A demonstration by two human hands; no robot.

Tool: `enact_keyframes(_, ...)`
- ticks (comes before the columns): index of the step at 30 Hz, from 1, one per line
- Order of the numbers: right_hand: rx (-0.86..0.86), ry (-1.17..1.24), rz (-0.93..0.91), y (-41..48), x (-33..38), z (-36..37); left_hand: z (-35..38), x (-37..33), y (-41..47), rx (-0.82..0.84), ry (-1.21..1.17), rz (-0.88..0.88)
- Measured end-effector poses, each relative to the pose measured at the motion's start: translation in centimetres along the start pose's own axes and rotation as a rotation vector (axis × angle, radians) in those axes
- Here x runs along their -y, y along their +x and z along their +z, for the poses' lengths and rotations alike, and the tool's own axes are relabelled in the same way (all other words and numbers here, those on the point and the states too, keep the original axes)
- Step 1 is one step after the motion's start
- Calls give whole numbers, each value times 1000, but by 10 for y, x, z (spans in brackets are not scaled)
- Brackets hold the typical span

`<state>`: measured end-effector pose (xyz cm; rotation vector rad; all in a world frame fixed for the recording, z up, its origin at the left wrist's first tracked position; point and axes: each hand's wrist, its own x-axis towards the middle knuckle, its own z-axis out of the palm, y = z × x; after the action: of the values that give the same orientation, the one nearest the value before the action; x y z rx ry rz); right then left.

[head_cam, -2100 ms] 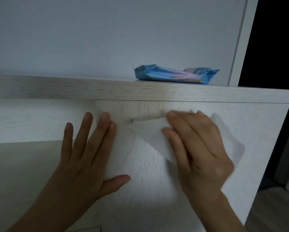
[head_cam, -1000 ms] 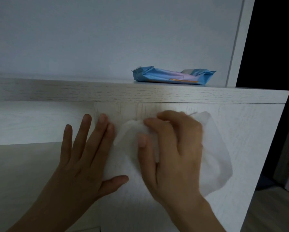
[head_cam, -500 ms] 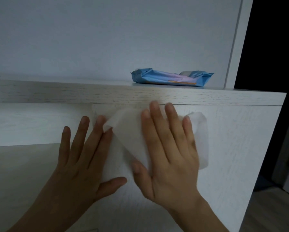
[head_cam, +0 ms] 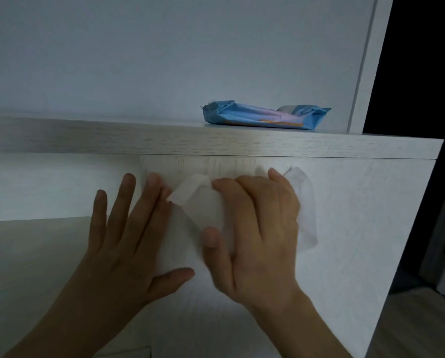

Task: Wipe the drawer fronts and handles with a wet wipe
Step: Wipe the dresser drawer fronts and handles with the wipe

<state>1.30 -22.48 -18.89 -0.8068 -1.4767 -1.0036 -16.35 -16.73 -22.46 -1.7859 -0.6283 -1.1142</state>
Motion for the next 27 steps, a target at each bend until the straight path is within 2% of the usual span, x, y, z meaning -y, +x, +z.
enact_keyframes(5,-40,-31,56,-7,-18,-8,0,0,0,6,2,-8)
enact_keyframes(10,75,-50,-70,1,18,11,2,-1,2,-37,-15,-14)
enact_keyframes(15,39,-164,-3,-6,1,3,1,1,0,-10,4,11)
enact_keyframes(20,75,-120,-35,-4,8,7,0,1,1,-6,-14,7)
enact_keyframes(24,-12,-135,107,-12,-11,-3,-1,1,0,19,-17,-1)
enact_keyframes(27,-49,-131,47,-4,3,5,-1,1,0,18,1,-10)
